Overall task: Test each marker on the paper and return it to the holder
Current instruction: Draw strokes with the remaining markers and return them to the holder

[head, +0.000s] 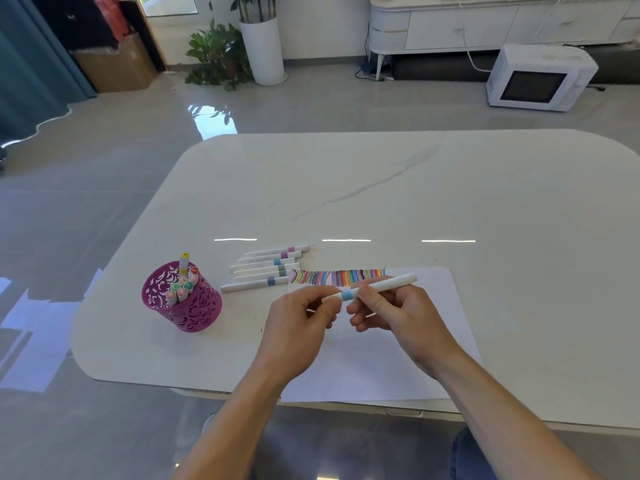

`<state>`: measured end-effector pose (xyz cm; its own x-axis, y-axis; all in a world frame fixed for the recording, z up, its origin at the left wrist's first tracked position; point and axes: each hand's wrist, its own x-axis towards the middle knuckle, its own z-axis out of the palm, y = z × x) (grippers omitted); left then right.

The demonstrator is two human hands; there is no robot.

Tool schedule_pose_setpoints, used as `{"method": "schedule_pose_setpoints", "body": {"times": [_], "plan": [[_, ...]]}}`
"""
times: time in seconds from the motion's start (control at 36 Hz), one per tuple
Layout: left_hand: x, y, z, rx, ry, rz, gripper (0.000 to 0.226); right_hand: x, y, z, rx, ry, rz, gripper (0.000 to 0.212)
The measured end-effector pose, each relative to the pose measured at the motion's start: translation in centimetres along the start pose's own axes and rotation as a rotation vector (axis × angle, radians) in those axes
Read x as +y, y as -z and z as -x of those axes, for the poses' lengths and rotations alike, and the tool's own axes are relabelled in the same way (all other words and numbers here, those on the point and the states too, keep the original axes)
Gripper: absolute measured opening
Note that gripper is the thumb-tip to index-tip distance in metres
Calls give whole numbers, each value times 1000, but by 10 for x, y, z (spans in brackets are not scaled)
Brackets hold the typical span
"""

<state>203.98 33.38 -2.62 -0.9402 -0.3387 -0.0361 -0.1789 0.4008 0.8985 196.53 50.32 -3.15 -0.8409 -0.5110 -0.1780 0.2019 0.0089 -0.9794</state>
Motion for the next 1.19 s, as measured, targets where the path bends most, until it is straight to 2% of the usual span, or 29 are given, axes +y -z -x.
{"method": "schedule_pose_setpoints", "body": {"times": [0.06,0.14,0.31,0.44,0.61,0.69,0.92,1.06,1.19], "plan": [[3,5,0,65,19,64,13,1,-3,-3,7,-27,20,26],[8,16,1,183,19,213,13,5,-4,-7,39,-69,66,20],[12,48,3,404,-114,345,12,18,1,-11,42,-150,276,10],[6,80,7,660,-287,33,19,29,1,-13,-1,-192,475,13],[-6,109,9,850,-340,-105,21,35,-1,-15,-12,-222,544,10],[-13,118,6,892,-326,-84,20,34,-1,-16,-11,-228,555,11],[-23,125,1,901,-307,-226,22,31,-3,-17,-26,-242,595,10],[-27,122,0,830,-179,-322,31,30,-2,-16,-27,-248,588,8],[-35,122,-3,775,-62,-389,19,30,-2,-17,-24,-250,585,6]]}}
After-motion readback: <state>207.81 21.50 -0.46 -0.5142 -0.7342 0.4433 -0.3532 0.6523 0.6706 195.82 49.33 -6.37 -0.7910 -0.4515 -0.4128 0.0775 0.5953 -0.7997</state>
